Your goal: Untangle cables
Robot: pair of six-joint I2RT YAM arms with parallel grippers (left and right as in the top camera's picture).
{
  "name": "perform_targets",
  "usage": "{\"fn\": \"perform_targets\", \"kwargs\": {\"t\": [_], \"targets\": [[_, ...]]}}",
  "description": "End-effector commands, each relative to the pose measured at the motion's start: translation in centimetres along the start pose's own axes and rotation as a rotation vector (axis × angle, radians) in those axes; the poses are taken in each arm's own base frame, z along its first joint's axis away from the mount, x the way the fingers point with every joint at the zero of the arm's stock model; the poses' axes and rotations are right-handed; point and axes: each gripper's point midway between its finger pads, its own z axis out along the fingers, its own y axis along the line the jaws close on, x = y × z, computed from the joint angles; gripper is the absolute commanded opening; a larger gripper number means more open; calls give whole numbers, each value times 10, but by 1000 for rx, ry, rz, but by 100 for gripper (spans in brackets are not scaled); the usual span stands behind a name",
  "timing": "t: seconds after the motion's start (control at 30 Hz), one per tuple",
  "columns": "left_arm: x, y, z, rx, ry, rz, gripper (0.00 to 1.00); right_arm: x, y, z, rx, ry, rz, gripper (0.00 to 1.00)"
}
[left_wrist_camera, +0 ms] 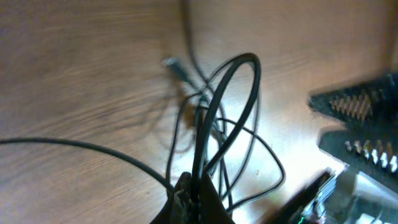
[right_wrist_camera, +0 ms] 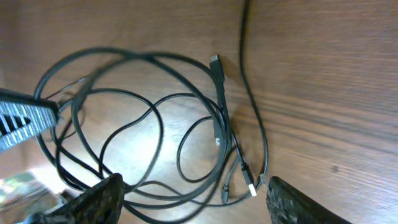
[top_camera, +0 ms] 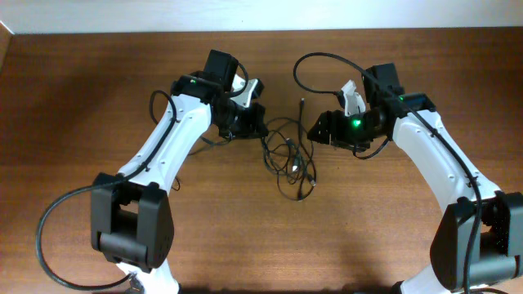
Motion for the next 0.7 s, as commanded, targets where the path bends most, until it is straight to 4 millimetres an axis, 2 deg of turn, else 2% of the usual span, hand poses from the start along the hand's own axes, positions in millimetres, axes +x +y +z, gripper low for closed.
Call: {"fn": "perform_targets", "kwargs": {"t": [0.0,0.1,0.2,0.33,0.4,0.47,0.57,0.6,0.67], "targets": [[7,-19,-11,83,14,300,0,7,6,3,-55,37,11,75],[17,-50,-19,283,15,412,0,14,3,6,-47,57,23,75],[3,-63,-43,400,-49,405,0,24,7,14,-48,89,14,75],[-3,-74,-60,511,-57,271,0,33,14,30,-34,105,-38,75],[-1,-89,-74,638,-62,263,0,34,13,41,7,91,-47,75],[-1,-93,-80,683,-44,201,0,25,-11,41,169,30,-8,75],[2,-88,-89,716,-4,70,0,5,-49,30,399,-87,40,75],[3,-80,-94,713,-3,32,0,-3,-67,20,517,-139,35,75],[1,-65,-99,685,-27,16,0,-8,-84,9,597,-170,50,76]]}}
